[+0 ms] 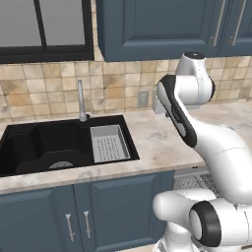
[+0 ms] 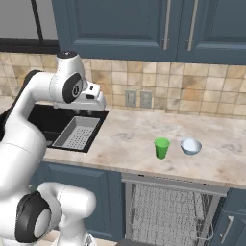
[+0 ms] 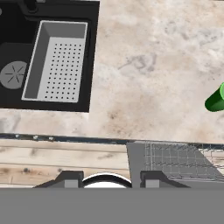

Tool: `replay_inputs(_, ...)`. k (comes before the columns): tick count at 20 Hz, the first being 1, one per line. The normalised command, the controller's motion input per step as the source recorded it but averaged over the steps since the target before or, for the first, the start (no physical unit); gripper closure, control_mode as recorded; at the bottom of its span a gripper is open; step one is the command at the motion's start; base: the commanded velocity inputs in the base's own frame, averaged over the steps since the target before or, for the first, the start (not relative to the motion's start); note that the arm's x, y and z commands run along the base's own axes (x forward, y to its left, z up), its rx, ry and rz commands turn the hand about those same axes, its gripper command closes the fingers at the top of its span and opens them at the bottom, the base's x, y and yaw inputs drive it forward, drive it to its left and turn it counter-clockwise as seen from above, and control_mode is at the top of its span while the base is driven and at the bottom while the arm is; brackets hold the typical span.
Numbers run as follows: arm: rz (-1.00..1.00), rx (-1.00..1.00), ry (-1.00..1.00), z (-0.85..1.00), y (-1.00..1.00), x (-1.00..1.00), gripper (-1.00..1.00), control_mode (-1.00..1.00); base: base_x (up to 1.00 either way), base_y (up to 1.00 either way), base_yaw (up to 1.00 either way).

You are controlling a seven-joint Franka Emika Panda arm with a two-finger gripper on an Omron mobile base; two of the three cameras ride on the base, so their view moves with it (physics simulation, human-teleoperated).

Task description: Pick up the cup and bowl from the counter, place them in the dishwasher, and close the dishwasher door.

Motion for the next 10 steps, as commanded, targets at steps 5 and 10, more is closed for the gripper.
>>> replay_inputs(5, 0.00, 0.00, -0.01, -0.08, 0.00, -0.22, -1.00, -1.00, 0.00, 0.00, 0.00)
replay_inputs(10, 0.00, 0.00, -0.04, -0.22, 0.00, -0.38, -1.00, -1.00, 0.00, 0.00, 0.00)
